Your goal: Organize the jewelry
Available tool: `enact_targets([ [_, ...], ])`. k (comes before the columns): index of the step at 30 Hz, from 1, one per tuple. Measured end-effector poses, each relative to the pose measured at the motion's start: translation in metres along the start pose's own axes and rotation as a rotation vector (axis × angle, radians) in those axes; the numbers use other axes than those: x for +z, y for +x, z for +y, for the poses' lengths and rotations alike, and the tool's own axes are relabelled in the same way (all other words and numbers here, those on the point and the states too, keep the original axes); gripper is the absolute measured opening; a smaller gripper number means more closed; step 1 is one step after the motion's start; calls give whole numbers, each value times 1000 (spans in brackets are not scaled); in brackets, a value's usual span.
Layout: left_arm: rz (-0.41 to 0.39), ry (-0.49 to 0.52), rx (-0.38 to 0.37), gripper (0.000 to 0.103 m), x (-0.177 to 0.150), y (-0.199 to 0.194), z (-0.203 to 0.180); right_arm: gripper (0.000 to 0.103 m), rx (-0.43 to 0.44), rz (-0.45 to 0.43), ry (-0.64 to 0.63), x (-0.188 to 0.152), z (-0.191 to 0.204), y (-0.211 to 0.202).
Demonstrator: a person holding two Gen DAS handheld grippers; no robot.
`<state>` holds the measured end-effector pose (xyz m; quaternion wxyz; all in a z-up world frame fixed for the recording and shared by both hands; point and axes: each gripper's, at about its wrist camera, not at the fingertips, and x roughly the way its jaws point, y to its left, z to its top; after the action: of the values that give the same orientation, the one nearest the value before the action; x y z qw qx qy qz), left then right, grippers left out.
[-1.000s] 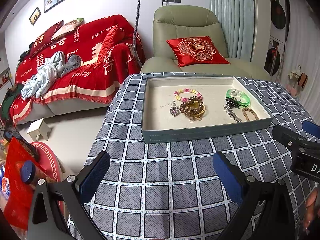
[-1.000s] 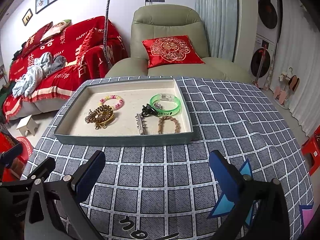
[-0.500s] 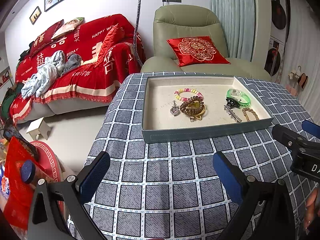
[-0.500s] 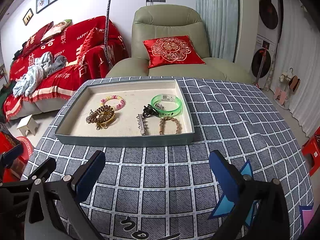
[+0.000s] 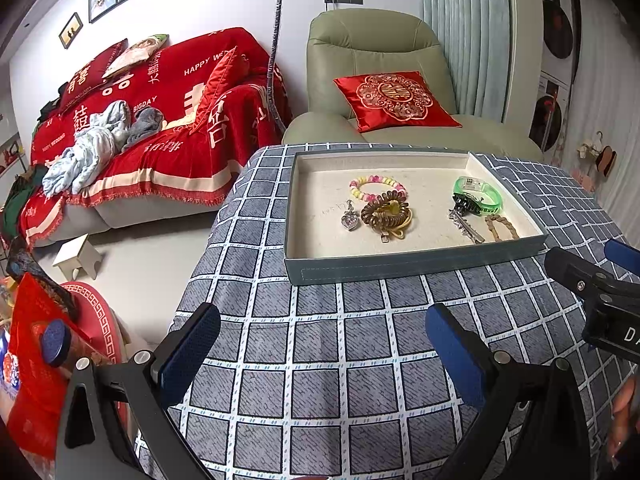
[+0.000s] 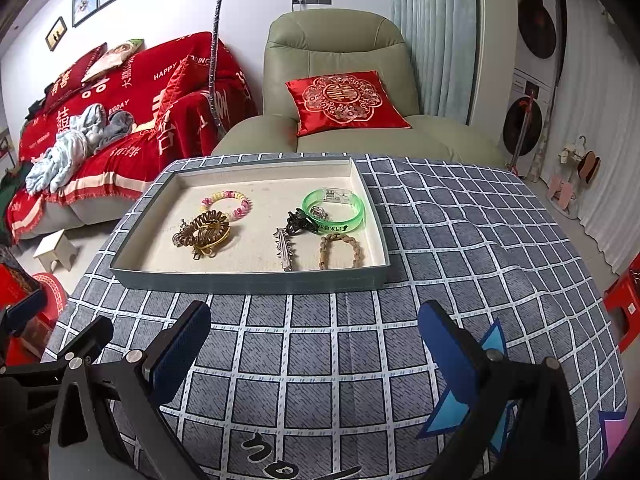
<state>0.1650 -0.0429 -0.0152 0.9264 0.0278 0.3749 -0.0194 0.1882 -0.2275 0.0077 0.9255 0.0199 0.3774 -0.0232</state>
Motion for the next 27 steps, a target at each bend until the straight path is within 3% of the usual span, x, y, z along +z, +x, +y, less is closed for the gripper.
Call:
enact_targets([
  [27, 16, -12, -3, 103, -4, 3, 3, 103, 4, 3, -4, 0, 3, 1],
])
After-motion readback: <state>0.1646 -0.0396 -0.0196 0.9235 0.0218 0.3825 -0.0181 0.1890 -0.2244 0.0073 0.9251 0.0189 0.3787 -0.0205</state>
